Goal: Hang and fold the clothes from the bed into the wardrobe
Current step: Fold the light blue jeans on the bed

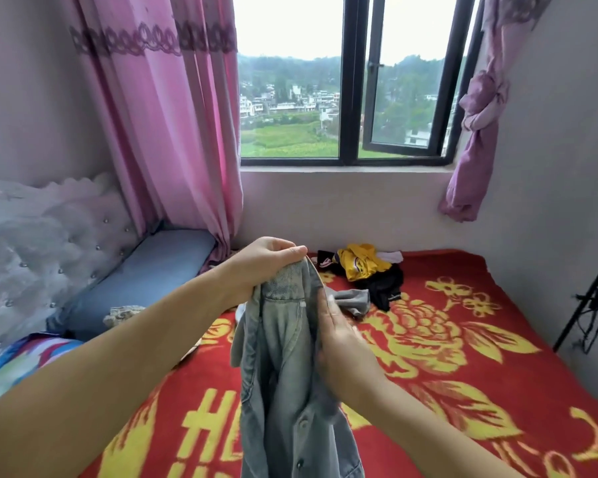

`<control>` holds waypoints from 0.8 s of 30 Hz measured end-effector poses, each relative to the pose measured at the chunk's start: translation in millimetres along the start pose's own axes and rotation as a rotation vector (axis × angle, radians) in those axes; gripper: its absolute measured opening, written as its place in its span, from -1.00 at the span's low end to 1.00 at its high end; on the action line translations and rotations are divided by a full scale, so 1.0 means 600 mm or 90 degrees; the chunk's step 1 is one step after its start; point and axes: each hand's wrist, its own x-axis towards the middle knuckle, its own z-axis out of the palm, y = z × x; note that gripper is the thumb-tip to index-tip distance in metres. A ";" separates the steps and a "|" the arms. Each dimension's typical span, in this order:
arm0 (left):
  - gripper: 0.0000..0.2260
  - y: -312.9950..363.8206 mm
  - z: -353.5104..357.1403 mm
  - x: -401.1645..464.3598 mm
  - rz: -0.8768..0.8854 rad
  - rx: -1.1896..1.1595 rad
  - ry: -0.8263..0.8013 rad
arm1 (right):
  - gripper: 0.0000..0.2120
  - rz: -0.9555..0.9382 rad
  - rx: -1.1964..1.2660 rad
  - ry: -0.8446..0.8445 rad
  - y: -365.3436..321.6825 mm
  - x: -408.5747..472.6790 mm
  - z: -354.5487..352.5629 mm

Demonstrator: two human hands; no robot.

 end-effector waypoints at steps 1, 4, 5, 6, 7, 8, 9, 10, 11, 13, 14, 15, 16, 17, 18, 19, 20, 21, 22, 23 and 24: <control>-0.77 -0.001 -0.004 -0.001 -0.003 -0.019 0.005 | -0.15 0.049 0.098 -0.005 0.009 0.006 -0.005; -0.79 0.000 -0.025 -0.009 -0.006 -0.040 0.010 | -0.33 0.208 0.410 -0.024 0.043 0.021 -0.042; -0.78 -0.001 -0.034 -0.013 0.007 -0.010 0.002 | -0.47 0.254 0.454 -0.020 0.056 0.030 -0.061; -0.78 -0.005 -0.044 -0.016 0.032 0.051 -0.006 | -0.57 0.288 0.480 -0.010 0.069 0.043 -0.082; -0.77 -0.011 -0.055 -0.020 0.059 0.138 -0.012 | -0.61 0.302 0.511 -0.002 0.076 0.055 -0.109; -0.68 -0.021 -0.064 -0.025 0.078 0.250 -0.022 | -0.59 0.294 0.537 0.006 0.079 0.068 -0.138; -0.52 -0.036 -0.070 -0.027 0.084 0.385 -0.037 | -0.58 0.268 0.538 -0.001 0.078 0.080 -0.167; -0.35 -0.055 -0.073 -0.027 0.079 0.528 -0.061 | -0.60 0.226 0.503 -0.026 0.075 0.091 -0.195; -0.25 -0.074 -0.071 -0.028 0.073 0.669 -0.086 | -0.68 0.168 0.422 -0.057 0.069 0.097 -0.220; -0.30 -0.107 -0.062 -0.020 0.093 0.856 -0.086 | -0.72 0.060 0.198 -0.214 0.053 0.102 -0.254; -0.42 -0.118 -0.060 -0.014 0.114 0.877 -0.055 | -0.45 0.026 0.060 -0.299 0.049 0.101 -0.262; -0.56 -0.124 -0.062 -0.010 0.126 0.863 -0.007 | -0.30 0.006 -0.083 -0.365 0.046 0.095 -0.261; -0.70 -0.128 -0.068 -0.007 0.119 0.844 0.042 | -0.30 -0.032 -0.210 -0.396 0.045 0.088 -0.255; -0.81 -0.132 -0.075 -0.005 0.104 0.834 0.076 | -0.42 -0.070 -0.306 -0.393 0.048 0.084 -0.249; -0.87 -0.136 -0.080 -0.005 0.091 0.838 0.094 | -0.57 -0.089 -0.366 -0.358 0.054 0.082 -0.246; -0.90 -0.140 -0.081 -0.005 0.087 0.849 0.105 | -0.64 -0.083 -0.400 -0.311 0.063 0.082 -0.245; -0.90 -0.144 -0.082 -0.005 0.095 0.861 0.116 | -0.66 -0.059 -0.433 -0.266 0.072 0.082 -0.248; -0.90 -0.146 -0.080 -0.002 0.113 0.872 0.129 | -0.67 -0.023 -0.470 -0.226 0.084 0.084 -0.254; -0.90 -0.144 -0.078 0.002 0.129 0.885 0.149 | -0.71 0.003 -0.503 -0.195 0.095 0.086 -0.258; -0.89 -0.140 -0.078 0.007 0.130 0.887 0.171 | -0.76 0.024 -0.527 -0.173 0.105 0.088 -0.262; -0.89 -0.131 -0.078 0.012 0.116 0.862 0.186 | -0.79 0.057 -0.534 -0.164 0.115 0.090 -0.264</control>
